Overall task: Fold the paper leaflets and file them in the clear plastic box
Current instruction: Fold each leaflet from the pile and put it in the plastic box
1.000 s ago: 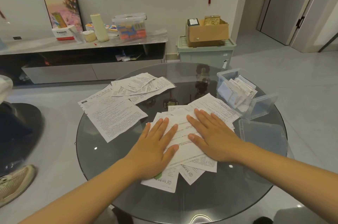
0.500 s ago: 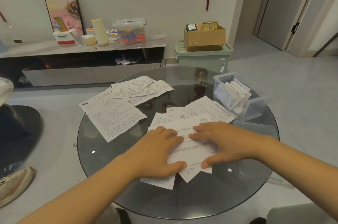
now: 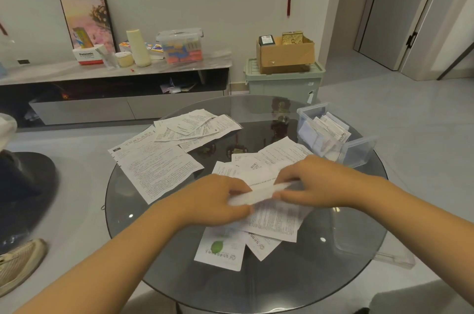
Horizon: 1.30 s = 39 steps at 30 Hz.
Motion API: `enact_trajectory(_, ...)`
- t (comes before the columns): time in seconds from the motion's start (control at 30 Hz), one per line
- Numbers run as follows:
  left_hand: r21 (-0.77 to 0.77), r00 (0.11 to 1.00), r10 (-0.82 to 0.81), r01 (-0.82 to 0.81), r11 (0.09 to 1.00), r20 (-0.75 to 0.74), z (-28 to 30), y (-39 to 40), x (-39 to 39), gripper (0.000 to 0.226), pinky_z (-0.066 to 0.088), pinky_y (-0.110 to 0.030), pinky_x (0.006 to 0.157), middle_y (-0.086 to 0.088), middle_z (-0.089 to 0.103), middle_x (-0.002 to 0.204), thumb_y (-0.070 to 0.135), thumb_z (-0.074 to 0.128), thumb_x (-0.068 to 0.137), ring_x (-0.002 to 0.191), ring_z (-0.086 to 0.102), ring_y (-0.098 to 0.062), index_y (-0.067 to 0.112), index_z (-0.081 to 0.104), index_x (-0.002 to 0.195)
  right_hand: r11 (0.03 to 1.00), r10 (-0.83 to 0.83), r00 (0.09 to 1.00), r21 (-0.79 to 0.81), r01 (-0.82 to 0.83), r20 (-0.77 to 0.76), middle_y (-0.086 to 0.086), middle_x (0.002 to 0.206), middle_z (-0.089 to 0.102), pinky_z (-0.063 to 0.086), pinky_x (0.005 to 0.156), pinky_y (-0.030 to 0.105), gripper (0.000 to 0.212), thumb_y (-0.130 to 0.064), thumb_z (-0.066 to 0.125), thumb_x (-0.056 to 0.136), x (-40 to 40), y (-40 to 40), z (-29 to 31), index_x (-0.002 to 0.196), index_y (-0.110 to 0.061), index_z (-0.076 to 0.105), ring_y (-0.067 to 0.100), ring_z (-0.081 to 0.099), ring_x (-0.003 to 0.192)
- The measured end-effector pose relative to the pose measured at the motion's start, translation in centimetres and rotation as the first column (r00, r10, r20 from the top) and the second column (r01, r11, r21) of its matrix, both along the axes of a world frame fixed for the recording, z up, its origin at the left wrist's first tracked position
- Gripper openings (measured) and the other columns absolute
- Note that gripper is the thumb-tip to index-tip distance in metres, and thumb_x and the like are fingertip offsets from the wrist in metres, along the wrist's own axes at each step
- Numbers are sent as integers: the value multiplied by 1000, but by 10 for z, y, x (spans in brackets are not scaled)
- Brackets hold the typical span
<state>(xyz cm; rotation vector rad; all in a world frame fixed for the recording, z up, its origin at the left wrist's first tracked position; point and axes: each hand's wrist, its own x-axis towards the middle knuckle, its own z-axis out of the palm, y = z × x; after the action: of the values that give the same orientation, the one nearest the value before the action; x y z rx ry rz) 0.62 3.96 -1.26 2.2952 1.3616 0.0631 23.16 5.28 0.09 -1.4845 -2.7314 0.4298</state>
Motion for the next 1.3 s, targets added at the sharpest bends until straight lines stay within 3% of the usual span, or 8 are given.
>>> enact_trajectory(0.17,-11,959,224,-226,974,175,-2,12,-3,21,47,-25,86,14,63,109,42,49,94,96,57,-4,36,60,111,981,-139,984,120,152,-113,-12,102,66,51,81,31,29,-47,42,93,2,19,-3,108,-31,62,9,60,93)
enact_trajectory(0.27,62,947,294,-303,951,128,-7,18,1,40,43,-22,84,9,57,125,39,58,89,99,54,-8,37,49,128,977,-140,987,153,150,-74,-8,117,57,43,86,24,30,-37,52,92,-1,31,-11,120,-28,56,11,53,104)
enact_trajectory(0.47,243,954,296,-276,930,-47,-19,27,3,66,39,-31,98,9,46,134,41,69,81,124,42,-15,34,37,139,953,-101,990,297,67,102,-4,144,25,11,110,33,59,-34,55,91,-13,33,-30,143,-34,28,19,17,134)
enact_trajectory(0.6,185,945,321,-306,934,-61,-25,33,-2,63,36,-33,102,7,45,135,46,69,79,124,40,-16,34,44,135,963,-19,997,268,-1,73,-6,126,46,29,94,30,40,-17,46,94,-21,32,-38,129,-38,49,17,36,114)
enact_trajectory(0.7,185,939,335,-317,930,-74,-26,34,-4,62,38,-34,101,8,48,130,49,70,77,120,44,-15,34,47,133,979,-23,999,203,15,39,-6,116,52,41,82,29,37,-21,42,96,-28,22,-41,129,-35,51,16,45,107)
enact_trajectory(0.97,130,947,321,-320,939,10,-21,23,0,52,44,-23,76,14,58,100,48,75,72,82,53,-4,36,55,119,984,-37,999,172,35,10,-10,121,57,39,81,29,42,-54,43,91,-37,10,-41,124,-30,53,14,47,111)
enact_trajectory(1.17,5,949,290,-293,956,126,-20,13,1,51,47,-21,74,16,62,80,38,77,74,72,54,3,39,51,117,999,54,998,4,-54,-25,-12,130,47,36,97,26,53,-53,60,83,-24,15,-35,129,-30,48,8,32,123)
enact_trajectory(1.3,-16,972,207,-207,978,111,-20,8,-1,44,43,-16,71,17,58,86,41,74,76,73,51,1,42,56,116,987,144,990,-70,-143,1,-15,133,42,31,101,21,55,-49,64,82,-16,17,-29,132,-34,48,5,32,123)
